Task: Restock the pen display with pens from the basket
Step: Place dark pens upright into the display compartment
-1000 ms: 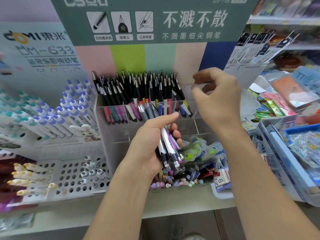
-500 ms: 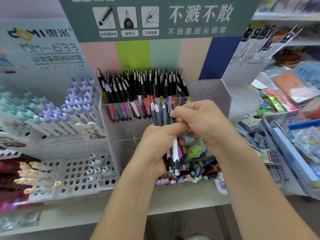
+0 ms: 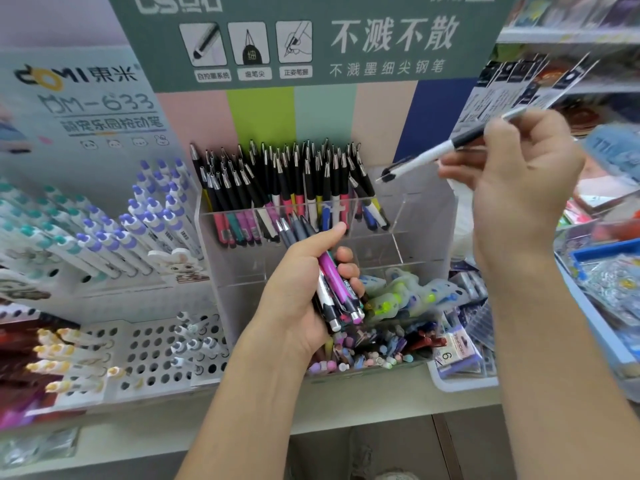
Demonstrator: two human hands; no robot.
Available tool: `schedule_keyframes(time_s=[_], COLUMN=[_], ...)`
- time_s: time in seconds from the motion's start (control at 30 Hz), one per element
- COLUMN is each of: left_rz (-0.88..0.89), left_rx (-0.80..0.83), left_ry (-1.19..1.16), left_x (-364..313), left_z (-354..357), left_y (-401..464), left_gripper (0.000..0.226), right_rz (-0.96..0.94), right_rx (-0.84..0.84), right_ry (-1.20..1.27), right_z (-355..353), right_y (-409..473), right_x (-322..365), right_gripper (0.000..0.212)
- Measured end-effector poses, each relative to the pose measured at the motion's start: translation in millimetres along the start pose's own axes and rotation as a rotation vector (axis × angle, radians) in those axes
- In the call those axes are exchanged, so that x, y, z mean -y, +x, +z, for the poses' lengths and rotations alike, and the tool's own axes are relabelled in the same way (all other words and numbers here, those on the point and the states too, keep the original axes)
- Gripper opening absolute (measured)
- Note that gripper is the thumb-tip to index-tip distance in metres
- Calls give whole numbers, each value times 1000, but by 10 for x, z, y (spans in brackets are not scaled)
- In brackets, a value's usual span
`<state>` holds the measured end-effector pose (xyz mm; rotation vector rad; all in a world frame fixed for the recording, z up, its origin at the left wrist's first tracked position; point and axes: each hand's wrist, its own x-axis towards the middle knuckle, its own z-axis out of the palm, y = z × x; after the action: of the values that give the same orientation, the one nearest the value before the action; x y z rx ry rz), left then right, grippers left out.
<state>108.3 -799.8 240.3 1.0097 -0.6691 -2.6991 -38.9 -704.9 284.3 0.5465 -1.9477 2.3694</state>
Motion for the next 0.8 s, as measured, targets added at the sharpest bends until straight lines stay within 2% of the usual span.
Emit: schedule_keyframes(time_s=[0.1,0.2,0.27,0.33,0.43,0.63,0.7,0.77,0.8], left_rz=[-9,-19,-31,-52,-79,-87,-89,-87,-84], left_rx=[-1,3,2,3,15,21,28,38,45], left_ry=[-4,-12,-15,-10,12,68,93,133,162], left_x=[13,41,57,61,64,77,77,86,96], left_z=[43,75,83,91,99,165,172,183,193], left_y=[21,43,53,59,72,78,78,79,82], left_gripper=[19,19,19,19,20,27,29,27,23], right_rz=[-210,-273,-269,-227,-151,-112,-99,75,223], right_rx=[117,309,416,450,405,395,337,326,383], right_ry=[-340,-621,-726,-740,-728,-757,-763,-716,-671], right_z=[37,136,189,228,279,258,159,30,-21], right_y=[200,230,193,179,200,174,71,-81,-168], right_x=[-142,-359,-468,-520,-544,-420,-276,-154,-105], right_gripper=[10,8,10,10,6,16,19,29,34])
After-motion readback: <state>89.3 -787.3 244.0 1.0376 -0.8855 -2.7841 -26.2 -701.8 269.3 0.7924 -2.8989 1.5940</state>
